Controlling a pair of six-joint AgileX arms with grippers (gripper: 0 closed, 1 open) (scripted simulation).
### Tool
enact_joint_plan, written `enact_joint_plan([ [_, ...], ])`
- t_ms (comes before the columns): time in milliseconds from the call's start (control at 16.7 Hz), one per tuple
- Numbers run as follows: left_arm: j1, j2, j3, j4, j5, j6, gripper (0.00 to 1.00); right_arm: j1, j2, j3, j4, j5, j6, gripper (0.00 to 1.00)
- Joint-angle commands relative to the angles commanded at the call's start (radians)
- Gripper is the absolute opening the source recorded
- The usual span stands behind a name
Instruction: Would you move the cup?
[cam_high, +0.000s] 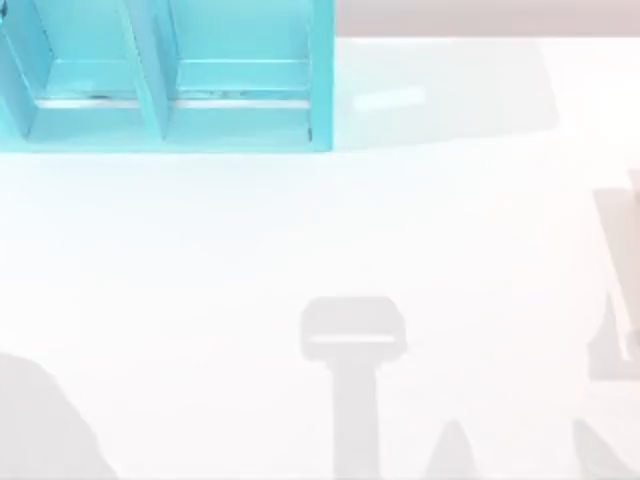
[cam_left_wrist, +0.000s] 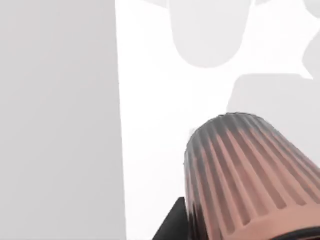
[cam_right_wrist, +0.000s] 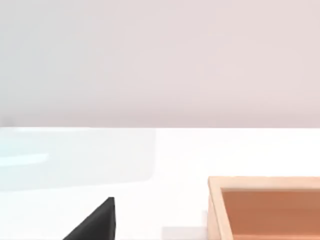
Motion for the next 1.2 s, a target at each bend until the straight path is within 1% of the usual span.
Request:
enact_joint_plan([
  [360,-0.001,-0.001,-0.015,0.019,-0.002,0.004,0.00,0.000,0.000,0.000,0.000,0.000,0.000,1.00],
  [720,0.002,0.039,-0.171,0.216,0.000,0.002,0.00,0.000,0.000,0.000,0.000,0.000,0.000,1.00],
  [1020,0.002,0.046,-0.191,0.238,0.001,0.003,0.00,0.000,0.000,0.000,0.000,0.000,0.000,1.00],
  [1200,0.002,0.046,-0.191,0.238,0.001,0.003,0.23,0.000,0.000,0.000,0.000,0.000,0.000,1.00],
])
